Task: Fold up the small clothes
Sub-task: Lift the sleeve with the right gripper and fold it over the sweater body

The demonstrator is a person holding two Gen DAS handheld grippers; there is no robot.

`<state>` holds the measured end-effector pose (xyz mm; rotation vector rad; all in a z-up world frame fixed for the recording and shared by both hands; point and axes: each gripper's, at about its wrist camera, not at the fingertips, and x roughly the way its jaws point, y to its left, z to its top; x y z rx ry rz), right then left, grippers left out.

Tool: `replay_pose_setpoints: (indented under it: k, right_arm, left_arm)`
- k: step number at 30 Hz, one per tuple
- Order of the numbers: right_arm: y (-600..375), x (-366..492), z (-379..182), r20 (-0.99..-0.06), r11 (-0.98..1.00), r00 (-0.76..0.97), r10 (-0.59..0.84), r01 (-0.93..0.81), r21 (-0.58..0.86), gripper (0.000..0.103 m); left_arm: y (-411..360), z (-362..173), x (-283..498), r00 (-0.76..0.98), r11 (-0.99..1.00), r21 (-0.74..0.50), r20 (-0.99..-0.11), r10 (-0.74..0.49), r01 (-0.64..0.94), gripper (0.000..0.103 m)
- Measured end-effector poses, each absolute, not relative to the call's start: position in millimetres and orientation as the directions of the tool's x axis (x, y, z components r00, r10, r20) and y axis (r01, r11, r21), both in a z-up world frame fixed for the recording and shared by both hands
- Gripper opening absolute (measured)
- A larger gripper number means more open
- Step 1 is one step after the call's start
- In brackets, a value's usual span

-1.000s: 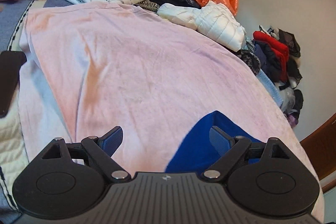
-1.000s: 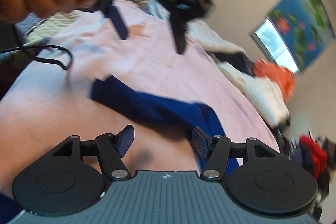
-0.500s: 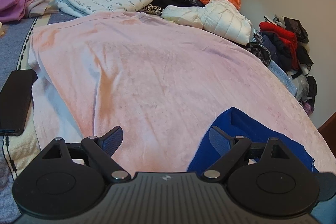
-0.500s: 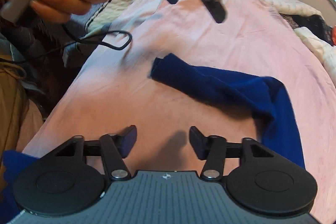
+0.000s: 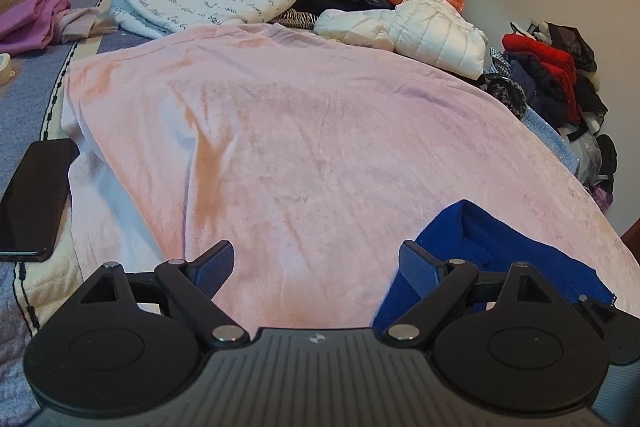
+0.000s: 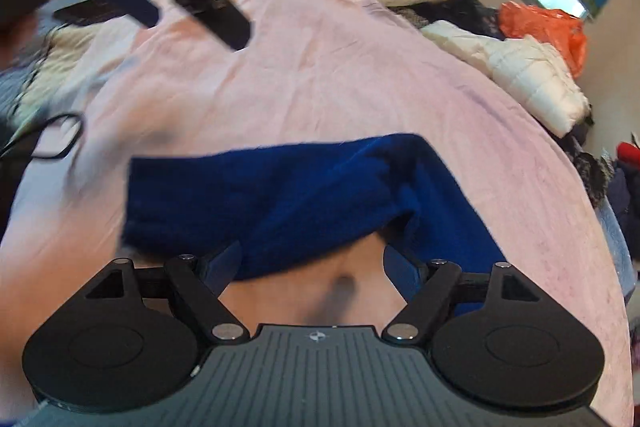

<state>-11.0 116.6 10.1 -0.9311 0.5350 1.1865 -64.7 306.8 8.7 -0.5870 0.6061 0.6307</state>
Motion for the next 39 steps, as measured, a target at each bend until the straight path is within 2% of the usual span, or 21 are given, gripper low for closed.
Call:
replay_pose_setpoints:
  k: [2, 6, 11, 14, 15, 17, 18, 19, 21, 24, 26, 29, 31, 33, 36, 37, 39]
  right_arm:
    - [102.3, -14.5, 18.6, -0.737, 0.099, 0.354, 0.576, -0.925, -0.367, 0.08]
    - [83.2, -23.3, 36.8, -0.649, 0.067, 0.304, 0.697, -0.929, -0.364, 0.078]
    - [95.9, -64.5, 10.0, -0.701, -0.203, 0.216, 0.679, -0.863, -0.462, 0.069]
    - [109.1, -71.3, 4.8, -0.669, -0.169, 0.207, 0.714, -0.876, -0.451, 0.066]
    - [116.8, -69.1, 4.5, -0.665, -0.149, 0.201, 0.72, -0.89, -0.431, 0.06]
    - [129.4, -61.4, -0.8, -0.664, -0.116, 0.204, 0.72, -0.907, -0.404, 0.041]
    - [131.4, -56.4, -0.6, -0.668, -0.096, 0.184, 0.721, -0.928, -0.359, 0.022]
    - [132.6, -49.3, 0.8, -0.673, -0.049, 0.178, 0.718, -0.951, -0.305, 0.009]
    - [128.1, -31.1, 6.6, -0.653, 0.04, 0.172, 0.737, -0.976, -0.213, 0.005]
    - [110.0, 13.1, 28.3, -0.56, 0.242, 0.214, 0.8, -0.97, -0.024, 0.003]
    - [84.6, 52.0, 52.8, -0.471, 0.364, 0.249, 0.846, -0.916, 0.169, 0.003]
    - [38.5, 105.1, 82.0, -0.346, 0.439, 0.3, 0.889, -0.774, 0.456, 0.005]
    - [11.8, 128.9, 93.9, -0.307, 0.447, 0.326, 0.894, -0.676, 0.586, 0.007]
    - [-9.5, 141.9, 100.4, -0.283, 0.436, 0.335, 0.899, -0.614, 0.658, 0.007]
    - [-30.4, 145.5, 105.2, -0.249, 0.409, 0.339, 0.907, -0.574, 0.71, 0.007]
    - [-35.0, 145.9, 104.4, -0.234, 0.392, 0.333, 0.913, -0.565, 0.725, 0.007]
    - [-40.9, 146.0, 106.0, -0.209, 0.367, 0.328, 0.921, -0.555, 0.747, 0.007]
  left_arm:
    - [307.1, 3.6, -60.1, 0.643, 0.663, -0.317, -0.692, 0.328, -0.678, 0.09]
    - [305.5, 1.0, -58.5, 0.633, 0.672, -0.301, -0.704, 0.323, -0.677, 0.09]
    - [311.4, 5.0, -63.6, 0.63, 0.65, -0.306, -0.694, 0.348, -0.696, 0.09]
    - [311.4, 5.8, -63.5, 0.629, 0.648, -0.309, -0.697, 0.345, -0.697, 0.09]
    - [310.6, 5.8, -63.6, 0.63, 0.649, -0.31, -0.697, 0.342, -0.695, 0.09]
    - [308.8, 6.9, -63.6, 0.634, 0.653, -0.313, -0.697, 0.336, -0.69, 0.09]
    - [308.3, 7.6, -63.8, 0.636, 0.655, -0.313, -0.695, 0.335, -0.687, 0.09]
    - [308.2, 8.3, -64.2, 0.638, 0.657, -0.313, -0.693, 0.336, -0.686, 0.09]
    - [308.6, 9.4, -65.5, 0.64, 0.651, -0.314, -0.684, 0.349, -0.691, 0.09]
    - [305.8, 8.6, -63.6, 0.646, 0.653, -0.318, -0.678, 0.35, -0.687, 0.09]
    - [296.8, 7.9, -58.2, 0.658, 0.681, -0.313, -0.677, 0.329, -0.662, 0.09]
    - [267.5, 7.6, -39.4, 0.688, 0.784, -0.249, -0.666, 0.287, -0.568, 0.09]
    - [243.5, 7.0, -21.6, 0.698, 0.851, -0.181, -0.667, 0.262, -0.493, 0.09]
    - [219.2, 7.9, -3.6, 0.72, 0.901, -0.14, -0.656, 0.225, -0.41, 0.09]
    - [177.8, 12.4, 20.8, 0.775, 0.951, -0.057, -0.595, 0.213, -0.305, 0.09]
    - [162.3, 13.6, 29.1, 0.794, 0.958, -0.001, -0.559, 0.237, -0.287, 0.091]
    - [134.4, 13.7, 46.9, 0.809, 0.94, 0.129, -0.481, 0.339, -0.317, 0.101]
